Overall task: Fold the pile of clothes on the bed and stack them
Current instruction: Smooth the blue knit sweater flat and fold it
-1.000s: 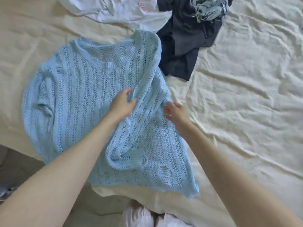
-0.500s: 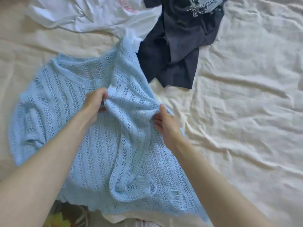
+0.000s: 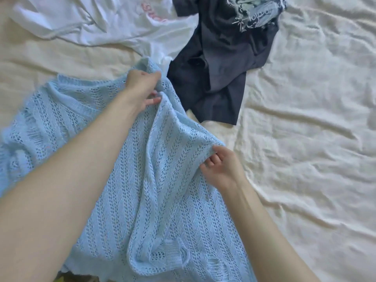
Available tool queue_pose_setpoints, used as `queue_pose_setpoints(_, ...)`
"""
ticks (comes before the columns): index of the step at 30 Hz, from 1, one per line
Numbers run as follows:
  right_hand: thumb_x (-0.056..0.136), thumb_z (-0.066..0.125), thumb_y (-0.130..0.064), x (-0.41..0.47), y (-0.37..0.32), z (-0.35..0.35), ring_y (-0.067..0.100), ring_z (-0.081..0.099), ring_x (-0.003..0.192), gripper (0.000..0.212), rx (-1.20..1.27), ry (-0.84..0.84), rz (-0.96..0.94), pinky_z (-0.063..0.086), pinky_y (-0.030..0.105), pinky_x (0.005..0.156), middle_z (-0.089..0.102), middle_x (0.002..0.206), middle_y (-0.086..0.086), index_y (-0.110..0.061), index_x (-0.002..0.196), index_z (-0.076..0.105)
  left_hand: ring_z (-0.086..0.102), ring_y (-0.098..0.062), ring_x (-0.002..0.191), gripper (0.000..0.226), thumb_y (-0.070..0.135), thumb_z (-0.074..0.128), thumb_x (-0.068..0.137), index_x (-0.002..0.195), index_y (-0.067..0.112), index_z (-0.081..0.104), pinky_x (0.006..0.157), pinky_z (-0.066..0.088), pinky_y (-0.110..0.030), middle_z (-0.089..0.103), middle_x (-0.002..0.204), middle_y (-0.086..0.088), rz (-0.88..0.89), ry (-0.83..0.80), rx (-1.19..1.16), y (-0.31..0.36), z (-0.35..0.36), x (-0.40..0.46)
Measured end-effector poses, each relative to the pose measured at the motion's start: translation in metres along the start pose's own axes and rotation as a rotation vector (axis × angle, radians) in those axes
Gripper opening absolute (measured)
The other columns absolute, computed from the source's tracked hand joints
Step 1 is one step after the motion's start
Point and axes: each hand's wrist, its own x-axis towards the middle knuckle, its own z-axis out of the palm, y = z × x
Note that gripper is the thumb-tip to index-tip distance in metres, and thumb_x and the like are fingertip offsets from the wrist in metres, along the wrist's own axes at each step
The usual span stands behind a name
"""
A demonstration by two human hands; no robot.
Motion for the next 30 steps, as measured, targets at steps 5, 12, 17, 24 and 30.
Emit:
queue_pose_setpoints(5,0.092,0.049,-0.004,-0.001,0.003,-0.003,0.018,0.059,0.078,0.009,-0.053,0.025,-0.036,0.049,0.028,0.074,0.063,0.083,0.006,-0.007,0.087,0.056,0.052,-0.01,0.059,0.032,0.031,0.074,0.08,0.098,0.014,0.054,0.047,0.044,-0.021,0.057,0.074,0.003,-0.219,-0.048,0.146,-0.034,-0.009,-0.015)
queue_pose_setpoints(12,0.094,0.054,-0.017,0.002,-0.01,-0.003,0.018,0.063,0.084,0.01,-0.066,0.064,-0.029,0.046,0.033,0.087,0.068,0.084,0.003,-0.009,0.094,0.061,0.05,-0.008,0.051,0.015,0.009,0.057,0.086,0.073,0.015,0.054,0.052,0.04,-0.021,0.052,0.063,0.003,-0.01,-0.055,0.046,-0.026,-0.002,-0.019)
queue_pose_setpoints(17,0.093,0.057,-0.021,-0.002,-0.023,-0.002,0.015,0.062,0.082,0.014,0.076,0.117,0.01,0.043,0.032,0.091,0.069,0.058,-0.003,-0.014,0.082,0.062,0.055,-0.012,0.063,0.024,-0.012,0.044,0.086,0.077,0.009,0.051,0.064,0.05,-0.023,0.057,0.073,-0.005,0.072,-0.331,-0.289,0.011,0.027,-0.021)
queue_pose_setpoints(24,0.095,0.055,-0.021,0.003,-0.019,0.003,0.016,0.062,0.086,0.014,0.057,0.103,-0.126,0.048,0.028,0.077,0.066,0.093,0.003,-0.009,0.101,0.059,0.053,-0.014,0.07,0.016,0.017,0.066,0.086,0.094,0.014,0.052,0.068,0.044,-0.027,0.056,0.089,-0.005,0.132,-0.217,0.103,0.012,0.062,-0.006)
queue_pose_setpoints(30,0.095,0.054,-0.017,0.008,-0.005,-0.006,0.026,0.064,0.082,0.018,-0.458,0.124,-0.225,0.051,0.038,0.082,0.063,0.085,0.011,-0.012,0.078,0.055,0.054,-0.01,0.071,0.01,0.019,0.067,0.086,0.08,0.017,0.059,0.069,0.043,-0.021,0.057,0.079,0.004,0.317,-0.035,0.407,-0.01,0.059,0.004)
